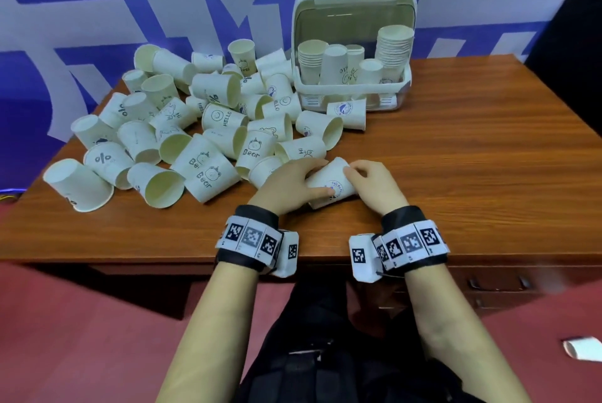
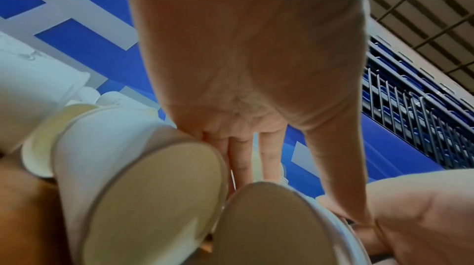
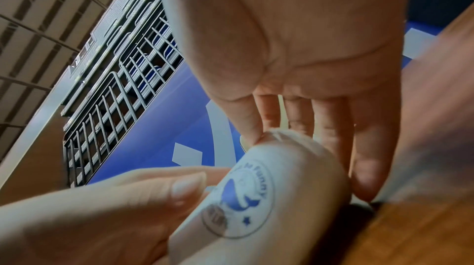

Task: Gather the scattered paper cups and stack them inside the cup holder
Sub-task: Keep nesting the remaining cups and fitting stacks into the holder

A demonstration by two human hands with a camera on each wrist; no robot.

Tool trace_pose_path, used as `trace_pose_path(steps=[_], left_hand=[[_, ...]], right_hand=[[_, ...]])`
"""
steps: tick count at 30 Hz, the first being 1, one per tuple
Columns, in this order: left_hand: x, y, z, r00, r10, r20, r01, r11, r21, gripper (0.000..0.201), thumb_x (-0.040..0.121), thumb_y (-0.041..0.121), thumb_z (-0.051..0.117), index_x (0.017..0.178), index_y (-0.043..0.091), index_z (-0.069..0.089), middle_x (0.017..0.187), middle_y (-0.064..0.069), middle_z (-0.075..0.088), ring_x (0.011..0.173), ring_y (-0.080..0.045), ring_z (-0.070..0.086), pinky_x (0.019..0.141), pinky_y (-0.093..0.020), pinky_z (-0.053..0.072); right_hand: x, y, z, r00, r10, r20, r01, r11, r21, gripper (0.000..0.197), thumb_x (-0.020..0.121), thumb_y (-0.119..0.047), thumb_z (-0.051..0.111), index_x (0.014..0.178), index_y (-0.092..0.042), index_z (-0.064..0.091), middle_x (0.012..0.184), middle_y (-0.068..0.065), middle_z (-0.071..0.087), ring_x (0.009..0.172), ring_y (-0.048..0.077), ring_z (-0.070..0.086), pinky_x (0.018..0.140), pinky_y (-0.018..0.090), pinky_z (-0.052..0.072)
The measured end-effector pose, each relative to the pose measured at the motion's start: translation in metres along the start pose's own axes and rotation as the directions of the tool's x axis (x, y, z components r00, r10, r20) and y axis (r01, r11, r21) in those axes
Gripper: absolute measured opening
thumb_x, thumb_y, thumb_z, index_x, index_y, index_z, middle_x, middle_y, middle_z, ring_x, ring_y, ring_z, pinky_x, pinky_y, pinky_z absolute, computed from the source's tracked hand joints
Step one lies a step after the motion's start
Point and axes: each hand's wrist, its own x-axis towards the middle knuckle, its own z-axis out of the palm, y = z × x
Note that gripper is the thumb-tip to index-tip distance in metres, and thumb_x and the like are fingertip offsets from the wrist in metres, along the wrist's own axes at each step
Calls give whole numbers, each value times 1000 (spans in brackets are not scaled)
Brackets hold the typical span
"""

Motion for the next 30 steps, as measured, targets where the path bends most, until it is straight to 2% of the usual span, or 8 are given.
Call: trace_pose_path(steps=[3,6,11,16,19,22,26,30], left_hand=[[-1,-4,5,999,0,35,-1,999,44,70,77,43,75,138,27,47,135,7,55,123,-9,50,104,-29,37],[-1,-3,5,1000,12,28,-14,995,99,73,77,48,73,141,29,44,136,6,55,123,-12,49,103,-29,38],[3,0,7,1000,-4,27,0,987,161,76,77,53,71,143,29,40,134,2,55,123,-18,49,100,-32,38],[9,4,8,1000,8,-6,-7,998,64,67,82,43,70,140,24,42,127,0,56,113,-16,52,87,-26,39],[15,7,4,997,17,-75,-19,999,-28,66,82,39,72,138,19,43,121,-2,57,102,-15,53,79,-23,43],[24,10,-5,986,6,-165,-20,996,-85,61,83,41,70,133,17,44,114,1,56,94,-11,52,66,-17,41],[36,18,-27,958,22,-286,-66,987,-144,54,84,42,68,128,18,48,108,2,57,91,-12,54,68,-16,41],[54,28,-52,955,70,-289,-113,984,-135,56,83,42,70,129,19,47,106,4,58,92,-13,60,79,-28,51]], right_hand=[[-1,1,-2,998,46,-31,-45,999,27,20,96,-23,47,97,-15,65,96,0,64,98,21,59,86,41,51],[-3,0,-3,994,100,-47,-96,992,77,21,95,-22,45,94,-12,64,89,-3,61,97,24,61,84,50,54],[-4,-5,-5,986,160,-43,-150,973,174,24,96,-17,42,99,-3,61,90,2,55,97,24,59,77,41,58],[-1,-8,-7,978,199,-59,-176,946,271,20,96,-18,43,99,-7,60,104,9,58,99,25,61,78,44,58],[4,-16,-13,985,148,-90,-118,954,274,18,96,-20,46,103,-8,58,106,9,61,100,23,62,79,42,58],[12,-27,-21,989,69,-129,-36,969,246,24,96,-19,49,115,-8,57,106,8,62,96,21,63,79,38,58],[29,-49,-34,983,-16,-184,63,965,254,23,95,-19,52,114,-8,59,103,5,63,94,17,63,80,35,57],[52,-69,-46,969,-134,-209,164,977,135,17,86,-27,55,94,-16,64,95,2,66,97,23,63,88,49,52]])
